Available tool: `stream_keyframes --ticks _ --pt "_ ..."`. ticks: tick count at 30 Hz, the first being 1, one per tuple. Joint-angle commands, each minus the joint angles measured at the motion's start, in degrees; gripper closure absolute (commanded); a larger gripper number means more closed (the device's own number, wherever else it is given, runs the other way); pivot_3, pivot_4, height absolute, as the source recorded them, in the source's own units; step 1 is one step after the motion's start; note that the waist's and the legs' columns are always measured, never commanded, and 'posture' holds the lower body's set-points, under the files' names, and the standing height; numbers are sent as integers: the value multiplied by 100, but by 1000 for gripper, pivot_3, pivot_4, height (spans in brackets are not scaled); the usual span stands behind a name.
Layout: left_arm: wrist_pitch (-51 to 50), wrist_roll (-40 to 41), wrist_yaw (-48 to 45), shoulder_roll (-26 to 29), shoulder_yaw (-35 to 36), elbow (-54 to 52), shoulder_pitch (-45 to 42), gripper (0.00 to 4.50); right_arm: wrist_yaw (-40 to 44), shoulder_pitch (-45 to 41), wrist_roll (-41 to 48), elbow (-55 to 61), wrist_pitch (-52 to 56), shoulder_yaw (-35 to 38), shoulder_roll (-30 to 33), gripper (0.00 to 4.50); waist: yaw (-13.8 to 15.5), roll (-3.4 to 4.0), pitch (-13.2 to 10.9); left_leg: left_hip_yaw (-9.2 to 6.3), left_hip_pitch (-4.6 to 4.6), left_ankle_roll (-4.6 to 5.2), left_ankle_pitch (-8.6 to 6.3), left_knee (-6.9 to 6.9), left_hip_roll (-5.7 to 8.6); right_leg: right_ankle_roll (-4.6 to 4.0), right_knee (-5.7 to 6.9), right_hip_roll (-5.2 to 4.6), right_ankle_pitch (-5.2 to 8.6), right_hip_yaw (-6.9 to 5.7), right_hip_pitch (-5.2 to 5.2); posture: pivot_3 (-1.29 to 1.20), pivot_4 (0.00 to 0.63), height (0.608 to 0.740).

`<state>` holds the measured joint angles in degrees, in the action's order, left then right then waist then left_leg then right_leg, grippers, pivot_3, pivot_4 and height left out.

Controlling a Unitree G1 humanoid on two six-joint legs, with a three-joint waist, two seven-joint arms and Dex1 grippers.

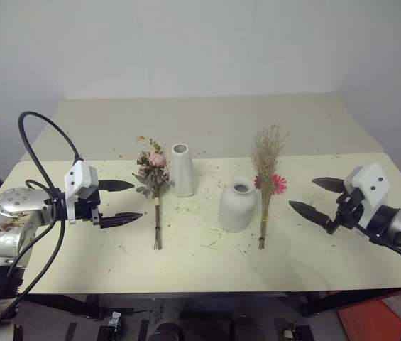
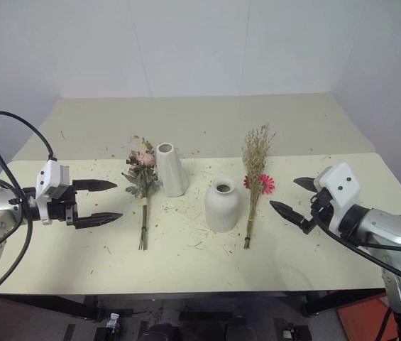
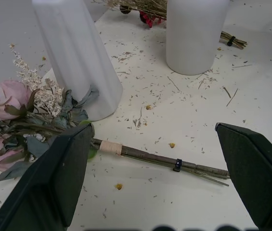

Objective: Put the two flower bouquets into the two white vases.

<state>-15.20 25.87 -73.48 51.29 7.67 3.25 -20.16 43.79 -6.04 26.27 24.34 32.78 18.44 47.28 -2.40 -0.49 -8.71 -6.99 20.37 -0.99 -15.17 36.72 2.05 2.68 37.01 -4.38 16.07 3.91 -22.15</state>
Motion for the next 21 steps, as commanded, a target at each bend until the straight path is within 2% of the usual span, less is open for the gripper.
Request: stream_keyframes --ticks 1,9,14,21 --pt "-65 37 68 71 152 -128 39 48 41 -90 102 117 -63 176 92 0 -1 0 0 0 0 0 0 0 0 0 0 0 0 0 0 0 150 740" --pt "-255 -52 273 130 123 -183 117 48 189 -63 72 101 -147 184 131 0 5 0 0 0 0 0 0 0 0 0 0 0 0 0 0 0 150 740" --pt "-1721 -375 842 390 -402 -405 -209 48 424 -259 33 -76 -374 173 246 0 -2 -1 -1 0 0 0 0 1 3 1 2 0 0 0 0 0 150 740" --pt "-3682 -568 1748 -52 -1114 -408 -1228 48 836 -816 -39 -491 -815 39 507 0 20 -8 -5 1 2 0 0 4 4 2 3 1 1 -1 1 0 150 740"
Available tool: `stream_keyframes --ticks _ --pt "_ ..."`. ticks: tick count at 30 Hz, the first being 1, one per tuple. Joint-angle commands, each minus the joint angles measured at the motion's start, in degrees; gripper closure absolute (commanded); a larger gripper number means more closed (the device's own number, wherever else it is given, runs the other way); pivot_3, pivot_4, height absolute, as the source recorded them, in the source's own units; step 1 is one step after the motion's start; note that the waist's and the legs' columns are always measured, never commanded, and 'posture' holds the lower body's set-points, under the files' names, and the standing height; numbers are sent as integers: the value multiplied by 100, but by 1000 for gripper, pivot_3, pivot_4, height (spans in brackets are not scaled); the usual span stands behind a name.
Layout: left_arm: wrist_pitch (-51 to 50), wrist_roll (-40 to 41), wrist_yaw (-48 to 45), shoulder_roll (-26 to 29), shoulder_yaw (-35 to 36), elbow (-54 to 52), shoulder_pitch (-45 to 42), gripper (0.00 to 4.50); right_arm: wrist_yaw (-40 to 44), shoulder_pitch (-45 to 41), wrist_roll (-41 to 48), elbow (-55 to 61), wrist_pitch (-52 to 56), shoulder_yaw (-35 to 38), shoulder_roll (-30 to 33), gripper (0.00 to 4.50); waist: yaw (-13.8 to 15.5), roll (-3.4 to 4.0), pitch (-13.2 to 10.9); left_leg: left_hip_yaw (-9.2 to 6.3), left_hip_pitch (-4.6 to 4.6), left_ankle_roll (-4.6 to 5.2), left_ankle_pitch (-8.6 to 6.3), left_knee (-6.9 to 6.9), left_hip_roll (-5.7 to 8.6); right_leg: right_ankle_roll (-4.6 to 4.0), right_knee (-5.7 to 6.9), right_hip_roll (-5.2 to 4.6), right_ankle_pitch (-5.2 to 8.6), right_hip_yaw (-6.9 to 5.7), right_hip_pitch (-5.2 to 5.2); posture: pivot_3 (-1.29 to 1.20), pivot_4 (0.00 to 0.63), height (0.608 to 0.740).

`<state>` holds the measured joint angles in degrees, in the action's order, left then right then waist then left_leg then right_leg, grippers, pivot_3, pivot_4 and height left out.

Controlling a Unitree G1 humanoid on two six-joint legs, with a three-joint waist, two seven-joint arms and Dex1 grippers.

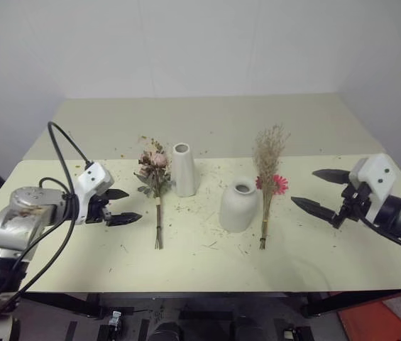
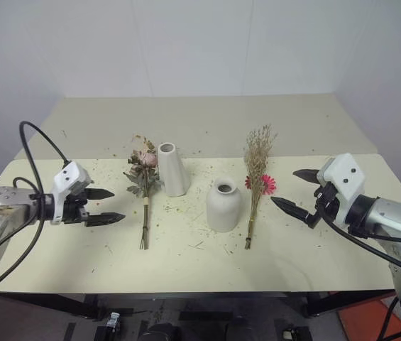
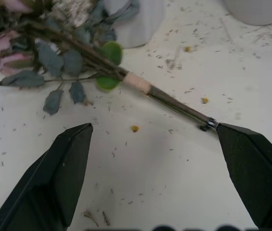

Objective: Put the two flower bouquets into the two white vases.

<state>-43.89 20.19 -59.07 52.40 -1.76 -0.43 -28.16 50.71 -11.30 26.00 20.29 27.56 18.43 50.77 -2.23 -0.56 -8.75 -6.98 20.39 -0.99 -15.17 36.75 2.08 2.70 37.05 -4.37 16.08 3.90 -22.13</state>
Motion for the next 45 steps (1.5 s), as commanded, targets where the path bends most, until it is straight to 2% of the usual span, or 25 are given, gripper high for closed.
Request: stream_keyframes --ticks 1,6,11,15,18,21,24,36,37,40,45 --pt "-1117 31 374 -238 -253 -51 -593 48 188 -421 -28 -173 -352 3 190 0 -3 -3 -2 0 2 0 0 4 2 0 1 0 0 0 0 0 150 740" --pt "-2996 17 950 -721 -767 180 -1574 48 380 -1132 -109 -530 -650 -277 247 0 -30 -6 -4 0 4 1 0 8 2 1 4 2 0 -1 -1 0 150 740" --pt "-3760 -387 1931 -1499 -955 953 -2276 48 505 -1652 -105 -687 -795 -546 157 0 -30 -7 -4 -1 3 1 0 10 3 1 6 2 0 0 -2 0 150 740" --pt "-3915 -711 2487 -2011 -1194 1798 -2653 48 691 -1820 4 -631 -839 -660 131 0 -11 -8 -4 -2 8 1 0 14 6 1 6 0 0 0 -4 0 150 740" --pt "-3681 -898 2689 -2234 -1394 2289 -2802 48 774 -1923 -30 -686 -900 -769 72 0 -3 -7 -4 -3 10 0 1 14 9 1 6 -4 0 0 -7 0 150 740" --pt "-3404 -1005 2840 -2527 -1308 2878 -2959 48 841 -1977 -21 -717 -915 -870 -13 0 15 0 0 -2 0 -3 2 15 10 2 10 -5 0 1 0 0 150 740" --pt "-3208 -1072 2972 -2767 -1156 3241 -3044 640 913 -1940 16 -692 -852 -935 -45 0 53 12 8 -2 -8 -6 4 15 10 2 15 -5 -1 1 6 0 150 740" --pt "-3074 -1251 3310 -2549 -600 3318 -3116 4187 1034 -1806 106 -694 -760 -1047 -131 0 121 13 8 -3 3 -14 9 23 14 15 16 -7 -10 1 -1 0 150 740" --pt "-3028 -1280 3384 -2512 -517 3333 -3131 4351 1029 -1806 115 -704 -749 -1038 -141 0 114 11 7 -3 3 -15 10 23 14 15 16 -7 -10 1 -2 0 150 740" --pt "-2821 -1272 3562 -2338 -144 3323 -3154 4354 1008 -1784 160 -729 -686 -994 -173 0 87 0 0 -4 3 -16 10 22 12 15 18 -5 -10 1 -5 0 150 740" --pt "-1594 -998 3577 -1996 777 2859 -2931 4354 944 -1670 504 -794 -267 -744 -211 0 87 -6 -3 -7 13 -25 15 21 10 13 15 -7 -12 1 -15 0 150 740"
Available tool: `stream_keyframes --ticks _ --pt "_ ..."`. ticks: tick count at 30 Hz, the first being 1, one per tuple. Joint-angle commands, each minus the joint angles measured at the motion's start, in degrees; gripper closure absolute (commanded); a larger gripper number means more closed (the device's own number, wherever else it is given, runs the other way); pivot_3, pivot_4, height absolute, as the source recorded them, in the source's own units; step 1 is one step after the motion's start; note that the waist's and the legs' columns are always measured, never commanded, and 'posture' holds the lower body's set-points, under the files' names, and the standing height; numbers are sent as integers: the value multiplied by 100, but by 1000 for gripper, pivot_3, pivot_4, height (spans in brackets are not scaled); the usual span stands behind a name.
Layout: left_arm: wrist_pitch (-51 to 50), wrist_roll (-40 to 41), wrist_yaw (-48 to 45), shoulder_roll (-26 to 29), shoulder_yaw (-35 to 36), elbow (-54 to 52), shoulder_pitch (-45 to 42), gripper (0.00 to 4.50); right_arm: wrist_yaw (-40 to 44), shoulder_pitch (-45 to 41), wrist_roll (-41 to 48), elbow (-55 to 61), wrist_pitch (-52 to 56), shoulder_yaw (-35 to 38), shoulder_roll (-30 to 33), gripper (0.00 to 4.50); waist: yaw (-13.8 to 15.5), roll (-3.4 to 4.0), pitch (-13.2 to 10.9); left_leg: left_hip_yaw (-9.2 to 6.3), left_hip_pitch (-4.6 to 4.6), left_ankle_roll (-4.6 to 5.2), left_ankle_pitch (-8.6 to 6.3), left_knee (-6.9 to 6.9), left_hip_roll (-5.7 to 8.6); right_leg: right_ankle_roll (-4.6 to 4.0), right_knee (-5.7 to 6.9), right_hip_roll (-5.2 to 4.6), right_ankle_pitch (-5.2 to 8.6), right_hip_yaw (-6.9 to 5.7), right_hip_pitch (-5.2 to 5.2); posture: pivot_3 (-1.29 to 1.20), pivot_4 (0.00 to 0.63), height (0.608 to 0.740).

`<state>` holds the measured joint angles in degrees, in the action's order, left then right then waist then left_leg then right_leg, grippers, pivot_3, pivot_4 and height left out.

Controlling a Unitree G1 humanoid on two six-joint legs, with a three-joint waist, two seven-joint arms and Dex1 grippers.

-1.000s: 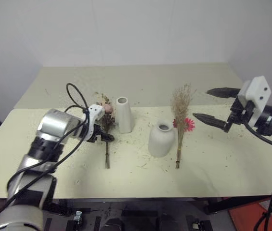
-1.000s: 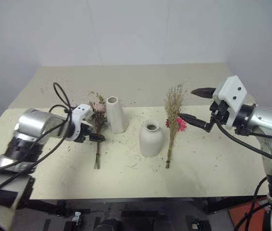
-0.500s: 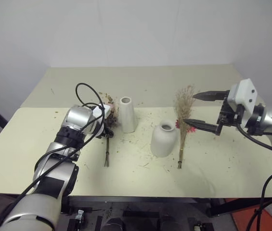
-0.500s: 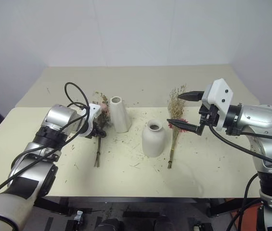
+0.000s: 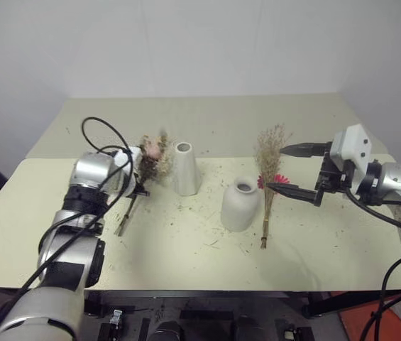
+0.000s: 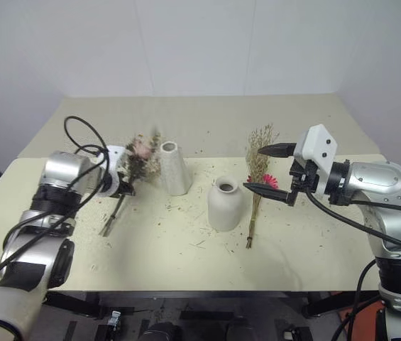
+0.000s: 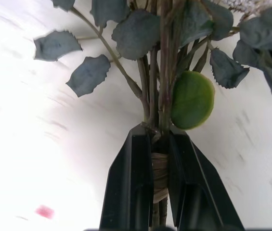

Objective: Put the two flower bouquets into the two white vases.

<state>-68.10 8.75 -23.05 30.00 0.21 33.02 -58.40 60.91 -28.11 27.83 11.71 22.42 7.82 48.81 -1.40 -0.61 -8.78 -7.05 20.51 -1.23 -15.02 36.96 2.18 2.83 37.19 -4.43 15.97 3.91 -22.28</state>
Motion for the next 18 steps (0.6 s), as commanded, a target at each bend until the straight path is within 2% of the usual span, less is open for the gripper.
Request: stream_keyframes --ticks 1,5,10,14,18 --pt "1120 201 -94 301 704 -656 186 4354 -97 26 391 77 338 348 -10 0 13 0 0 -1 5 -2 1 0 -1 -1 -1 -1 0 0 -4 0 150 740" --pt "2426 606 -715 452 1249 -1380 585 4354 -89 71 879 173 853 556 30 0 63 0 0 -6 30 -12 7 1 -4 -4 -3 -7 -3 -1 -26 0 150 740" --pt "3251 1021 -1378 505 1485 -1612 527 4354 -144 150 1314 280 1310 801 106 0 116 0 0 -9 59 -20 12 5 1 -4 -6 -7 -16 -8 -49 0 150 740" --pt "3476 1348 -1835 469 1495 -1645 387 4354 -175 313 1415 418 1388 912 146 0 102 0 0 -7 60 -19 12 5 2 -3 -5 -4 -16 -8 -49 0 150 740" --pt "3583 2058 -2447 180 1679 -1588 77 4354 -279 451 1402 519 1354 924 103 0 73 0 0 -5 60 -17 12 9 1 -2 -3 -2 -17 -8 -48 0 150 740"
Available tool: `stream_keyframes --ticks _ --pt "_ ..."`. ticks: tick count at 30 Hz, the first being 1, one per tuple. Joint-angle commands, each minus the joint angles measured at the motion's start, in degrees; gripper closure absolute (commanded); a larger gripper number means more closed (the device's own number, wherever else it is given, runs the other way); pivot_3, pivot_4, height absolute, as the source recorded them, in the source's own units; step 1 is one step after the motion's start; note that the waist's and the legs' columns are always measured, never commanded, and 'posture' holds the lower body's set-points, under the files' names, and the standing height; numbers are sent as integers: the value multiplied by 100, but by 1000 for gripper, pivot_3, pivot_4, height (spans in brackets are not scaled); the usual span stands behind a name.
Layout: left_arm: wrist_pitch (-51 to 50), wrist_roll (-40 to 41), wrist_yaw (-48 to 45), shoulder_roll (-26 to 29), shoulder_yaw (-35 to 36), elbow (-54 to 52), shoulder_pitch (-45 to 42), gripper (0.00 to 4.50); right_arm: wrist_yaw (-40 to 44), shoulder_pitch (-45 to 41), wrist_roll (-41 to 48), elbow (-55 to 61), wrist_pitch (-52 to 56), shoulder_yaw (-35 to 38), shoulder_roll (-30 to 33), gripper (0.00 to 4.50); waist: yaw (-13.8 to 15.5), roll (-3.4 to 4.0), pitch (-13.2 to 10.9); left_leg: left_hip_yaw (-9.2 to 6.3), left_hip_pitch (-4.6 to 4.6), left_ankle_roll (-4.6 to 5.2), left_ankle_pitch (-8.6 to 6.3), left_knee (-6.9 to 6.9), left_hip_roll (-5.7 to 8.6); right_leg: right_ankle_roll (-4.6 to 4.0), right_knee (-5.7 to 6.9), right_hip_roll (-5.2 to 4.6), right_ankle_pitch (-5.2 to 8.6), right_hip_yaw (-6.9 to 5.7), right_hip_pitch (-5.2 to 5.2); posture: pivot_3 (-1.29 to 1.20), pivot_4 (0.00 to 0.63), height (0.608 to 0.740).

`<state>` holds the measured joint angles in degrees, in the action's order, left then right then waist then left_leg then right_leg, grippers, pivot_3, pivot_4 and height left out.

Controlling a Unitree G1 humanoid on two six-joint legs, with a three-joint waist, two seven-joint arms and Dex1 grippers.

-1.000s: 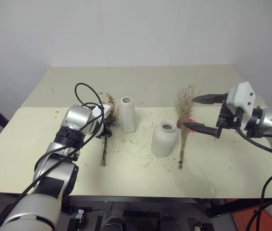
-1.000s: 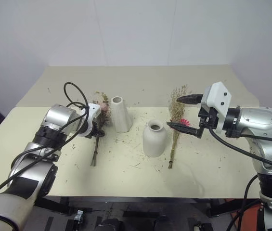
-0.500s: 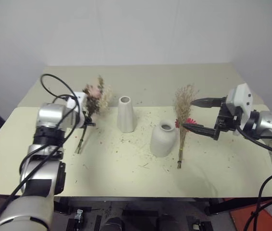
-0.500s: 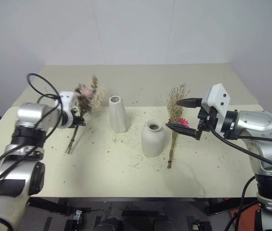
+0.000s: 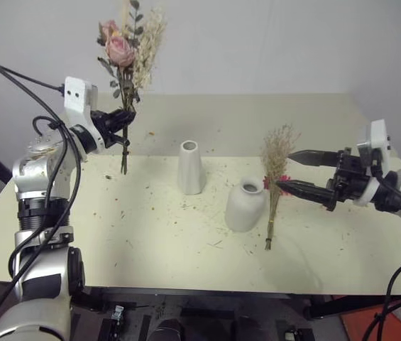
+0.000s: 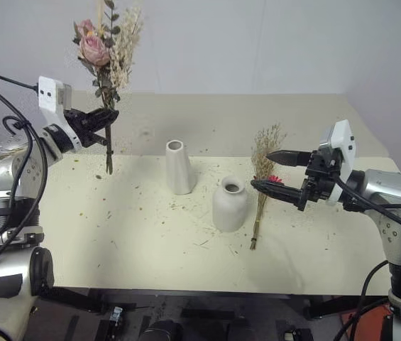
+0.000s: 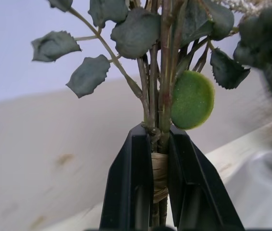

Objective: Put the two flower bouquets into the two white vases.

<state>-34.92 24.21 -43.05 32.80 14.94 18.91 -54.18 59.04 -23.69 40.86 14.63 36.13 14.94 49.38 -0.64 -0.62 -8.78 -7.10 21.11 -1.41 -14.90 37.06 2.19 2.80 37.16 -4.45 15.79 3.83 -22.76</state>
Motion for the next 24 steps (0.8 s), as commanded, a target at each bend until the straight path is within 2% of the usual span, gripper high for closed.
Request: stream_keyframes --ticks 1,5,9,24 --pt "245 642 -534 -192 210 -160 -419 4354 -128 23 102 243 -23 210 33 0 -9 0 0 1 0 0 0 3 0 0 0 0 0 0 1 0 150 740" --pt "212 1015 -740 -545 147 -120 -668 4354 -224 54 99 304 -52 181 -9 0 -32 0 0 2 -3 1 0 7 0 2 1 1 -1 0 7 0 150 740" --pt "304 1013 -764 -784 -10 -75 -796 4354 -333 38 98 355 -80 145 -53 0 -58 0 0 2 -5 3 1 11 -1 2 3 4 -2 0 8 0 150 740" --pt "887 867 -748 -1053 -74 1019 -1418 4354 -530 140 59 422 -175 92 -253 0 -33 -1 0 1 -4 4 2 19 0 5 2 4 -3 -1 12 0 150 740"
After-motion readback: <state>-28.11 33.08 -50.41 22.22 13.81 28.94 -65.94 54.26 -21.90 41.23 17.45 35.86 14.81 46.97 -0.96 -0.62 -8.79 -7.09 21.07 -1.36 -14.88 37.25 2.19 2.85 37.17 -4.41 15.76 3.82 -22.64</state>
